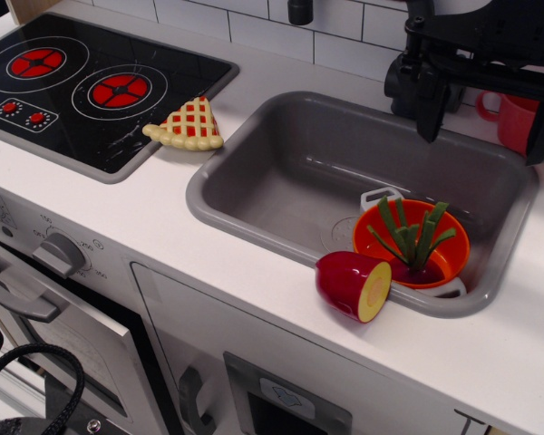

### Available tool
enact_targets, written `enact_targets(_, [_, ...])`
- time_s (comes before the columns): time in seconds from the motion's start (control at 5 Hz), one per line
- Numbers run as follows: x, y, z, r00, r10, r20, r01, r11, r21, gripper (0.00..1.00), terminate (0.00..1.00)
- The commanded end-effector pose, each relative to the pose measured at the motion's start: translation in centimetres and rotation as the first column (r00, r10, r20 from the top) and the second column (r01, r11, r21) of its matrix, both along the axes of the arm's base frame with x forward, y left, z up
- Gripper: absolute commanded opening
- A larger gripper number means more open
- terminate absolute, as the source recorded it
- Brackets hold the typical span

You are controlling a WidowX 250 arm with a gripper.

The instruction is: Take beet from pot sink

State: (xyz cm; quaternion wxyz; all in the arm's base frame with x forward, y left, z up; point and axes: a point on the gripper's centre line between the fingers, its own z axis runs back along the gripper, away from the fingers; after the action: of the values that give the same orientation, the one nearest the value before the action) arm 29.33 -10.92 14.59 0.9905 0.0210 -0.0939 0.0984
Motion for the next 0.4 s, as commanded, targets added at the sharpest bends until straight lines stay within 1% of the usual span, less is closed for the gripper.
enact_targets(0.0, [0.0,0.0,0.0,1.000,0.000,0.000,0.000,1.000,0.000,1.00,0.00])
enact_targets(0.2, [0.4,1.6,-1.3,0.999,0.015,-0.029,-0.014,1.000,0.004,1.00,0.00])
